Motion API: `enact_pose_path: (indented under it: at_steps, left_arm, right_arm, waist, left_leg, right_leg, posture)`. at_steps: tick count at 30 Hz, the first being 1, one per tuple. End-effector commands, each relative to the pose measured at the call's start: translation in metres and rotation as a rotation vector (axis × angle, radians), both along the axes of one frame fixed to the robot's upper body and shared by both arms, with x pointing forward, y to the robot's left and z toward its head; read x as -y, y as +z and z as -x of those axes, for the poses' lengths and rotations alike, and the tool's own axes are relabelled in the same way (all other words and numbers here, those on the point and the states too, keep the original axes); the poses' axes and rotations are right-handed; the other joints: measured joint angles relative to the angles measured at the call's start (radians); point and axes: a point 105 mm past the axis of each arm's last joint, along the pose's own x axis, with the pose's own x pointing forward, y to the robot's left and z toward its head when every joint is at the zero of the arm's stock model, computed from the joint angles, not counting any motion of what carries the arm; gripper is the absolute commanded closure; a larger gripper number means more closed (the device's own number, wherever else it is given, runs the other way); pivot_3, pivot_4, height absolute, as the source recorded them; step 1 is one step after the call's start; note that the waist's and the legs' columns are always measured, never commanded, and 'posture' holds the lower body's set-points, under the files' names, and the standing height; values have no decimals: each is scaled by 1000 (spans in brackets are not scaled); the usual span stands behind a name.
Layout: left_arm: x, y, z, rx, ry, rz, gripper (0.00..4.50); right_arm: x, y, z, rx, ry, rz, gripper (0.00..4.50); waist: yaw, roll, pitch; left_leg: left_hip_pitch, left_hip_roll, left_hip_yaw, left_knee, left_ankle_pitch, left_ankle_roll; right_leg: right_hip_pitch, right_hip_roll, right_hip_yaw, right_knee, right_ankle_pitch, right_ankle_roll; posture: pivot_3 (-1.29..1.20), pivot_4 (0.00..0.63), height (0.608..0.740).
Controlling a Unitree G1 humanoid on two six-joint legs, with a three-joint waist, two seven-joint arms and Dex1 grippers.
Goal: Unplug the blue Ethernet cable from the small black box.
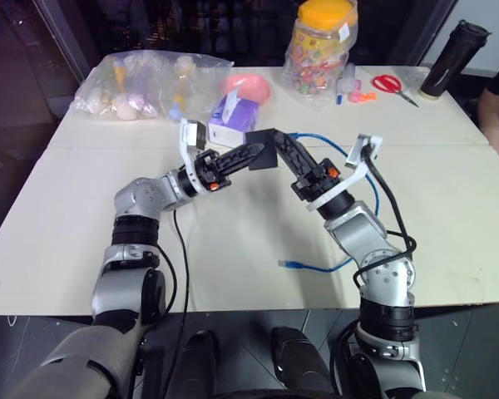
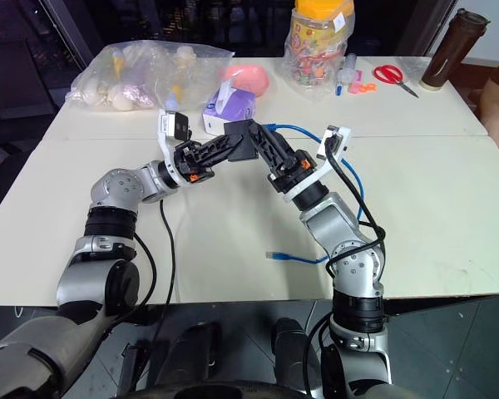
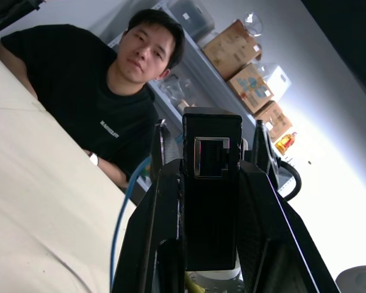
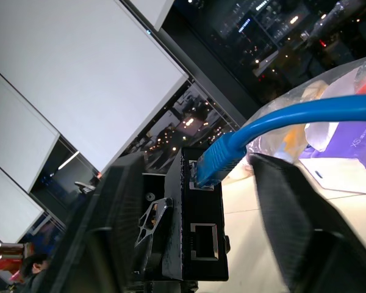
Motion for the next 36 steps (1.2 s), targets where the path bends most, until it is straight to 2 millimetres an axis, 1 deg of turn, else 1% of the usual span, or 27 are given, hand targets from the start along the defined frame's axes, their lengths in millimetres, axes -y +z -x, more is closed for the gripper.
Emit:
enact_pose_path:
  at_steps: [1, 2, 3, 4, 5, 6, 7, 11, 14, 17, 19, 22, 24, 26, 28, 29, 31, 33, 35, 36]
  left_arm:
    - [-1, 10, 0, 41, 5, 20, 4016]
    - [-1, 9, 0, 41, 6, 20, 4016]
    - [-1, 9, 0, 41, 7, 19, 4016]
    - [-1, 9, 0, 41, 9, 18, 4016]
    - [-1, 9, 0, 40, 10, 18, 4016]
    - [-1, 9, 0, 41, 10, 18, 4016]
    - [-1, 9, 0, 40, 11, 18, 4016]
    - [-2, 9, -1, 42, 18, 17, 4016]
    - [-6, 9, -4, 44, 44, 8, 4016]
    - [-17, 11, -12, 55, 107, 0, 4016]
    - [-23, 13, -16, 60, 132, -1, 4016]
    - [-44, 13, -26, 77, 227, -43, 4016]
    - [-58, 4, -45, 91, 392, -138, 4016]
    - [-62, -3, -58, 110, 496, -208, 4016]
    - [-58, 0, -64, 143, 537, -219, 4016]
    - [-52, 4, -63, 166, 523, -215, 4016]
    - [-28, -1, -62, 315, 544, -323, 4016]
    - [-10, -8, -59, 447, 559, -408, 4016]
    - [-3, -11, -58, 515, 572, -447, 4016]
    - [6, -14, -55, 563, 573, -462, 4016]
  right_arm:
    - [-1, 10, 3, 39, 18, -27, 1839]
    - [-2, 9, 3, 37, 25, -30, 2360]
    - [-4, 9, 3, 34, 33, -28, 2609]
    - [-7, 8, 3, 32, 42, -26, 3168]
    - [-8, 7, 3, 30, 49, -25, 3635]
    - [-10, 6, 2, 27, 54, -23, 4227]
    - [-12, 5, 2, 24, 61, -22, 4475]
    - [-11, 2, -1, 11, 56, -26, 4475]
    - [0, 2, -8, 0, -5, -40, 4475]
    - [27, 1, -19, -8, -144, -38, 4475]
    - [38, 2, -22, -6, -194, -34, 4475]
    - [76, 1, -26, -2, -341, -5, 4475]
    - [92, -5, -27, -14, -389, 41, 4475]
    - [101, -9, -28, -27, -411, 63, 4475]
    - [109, -13, -32, -48, -453, 92, 4475]
    - [112, -15, -34, -56, -470, 104, 4475]
    - [117, -22, -41, -84, -508, 185, 4475]
    - [119, -29, -47, -113, -534, 244, 4475]
    - [121, -33, -51, -131, -550, 280, 4475]
    - [123, -40, -55, -164, -570, 321, 4475]
  waist:
    - [0, 0, 0]
    - [0, 0, 0]
    - [0, 0, 0]
    - [0, 0, 0]
    - [0, 0, 0]
    - [0, 0, 0]
    - [0, 0, 0]
    - [0, 0, 0]
    - [0, 0, 0]
    - [0, 0, 0]
    - [0, 0, 0]
    - [2, 0, 0]
    - [2, 0, 0]
    - [2, 0, 0]
    - [2, 0, 0]
    - [4, 0, 0]
    - [10, 0, 0]
    - [15, 0, 0]
    - [16, 0, 0]
    - [14, 0, 0]
  left_leg:
    - [0, 0, 0, 0, 0, 0]
    - [0, 0, 0, 0, 0, 0]
    - [0, 0, 0, 0, 0, 0]
    - [0, 0, 0, 0, 0, 0]
    - [0, 0, 0, 0, 0, 0]
    - [0, 0, 0, 0, 0, 0]
    - [0, 0, 0, 0, 0, 0]
    - [-1, 0, 0, -1, 0, 0]
    - [-1, 0, 0, -1, 0, 0]
    - [-1, 0, 0, -1, 0, 0]
    - [-1, 0, 0, -1, 0, 0]
    - [-2, 0, 0, -1, 0, 0]
    - [-3, 0, 0, -1, 0, 0]
    - [-4, 0, 1, -1, 0, 0]
    - [-4, 0, 1, -2, -1, 1]
    - [-4, 0, 1, -3, -1, 1]
    - [-6, 0, 0, -2, -1, 1]
    - [-8, 0, 0, 0, 0, 1]
    - [-9, -1, 1, 1, -1, 1]
    - [-9, -1, 2, 1, -1, 1]
  right_leg:
    - [0, 0, 0, 0, 0, 0]
    - [0, 0, 0, -1, 0, 0]
    - [0, 0, 0, -1, 0, 0]
    - [0, 0, 0, -1, 0, 0]
    - [0, 0, 0, -1, 0, 0]
    - [0, 0, 0, -1, 0, 0]
    - [0, 0, 0, -1, 0, 0]
    - [0, 0, 0, -2, 0, 0]
    - [0, 0, 0, -3, 0, 0]
    - [0, 0, 0, -3, 0, 0]
    - [0, 0, 0, -4, 0, 0]
    - [0, 0, 0, -5, 0, 0]
    - [0, 0, 0, -5, 0, 0]
    - [-1, -1, 0, -7, 0, 0]
    - [-2, 0, 0, -8, 0, 0]
    - [-2, 0, 0, -7, 0, 0]
    - [-3, 0, -2, -6, 0, 0]
    - [-3, -1, -1, -8, 1, 1]
    - [-3, -1, 0, -10, 1, 2]
    - [-4, -1, 0, -10, 1, 2]
  posture:
    - [0, 150, 739]
    - [0, 150, 739]
    - [0, 150, 739]
    - [0, 150, 739]
    - [0, 150, 739]
    - [0, 150, 739]
    - [0, 150, 739]
    - [0, 150, 739]
    - [0, 150, 739]
    - [0, 150, 739]
    - [0, 150, 739]
    - [0, 150, 739]
    - [0, 150, 739]
    - [0, 150, 739]
    - [0, 150, 739]
    - [0, 150, 739]
    - [0, 150, 739]
    - [0, 150, 739]
    - [0, 150, 739]
    - [0, 150, 739]
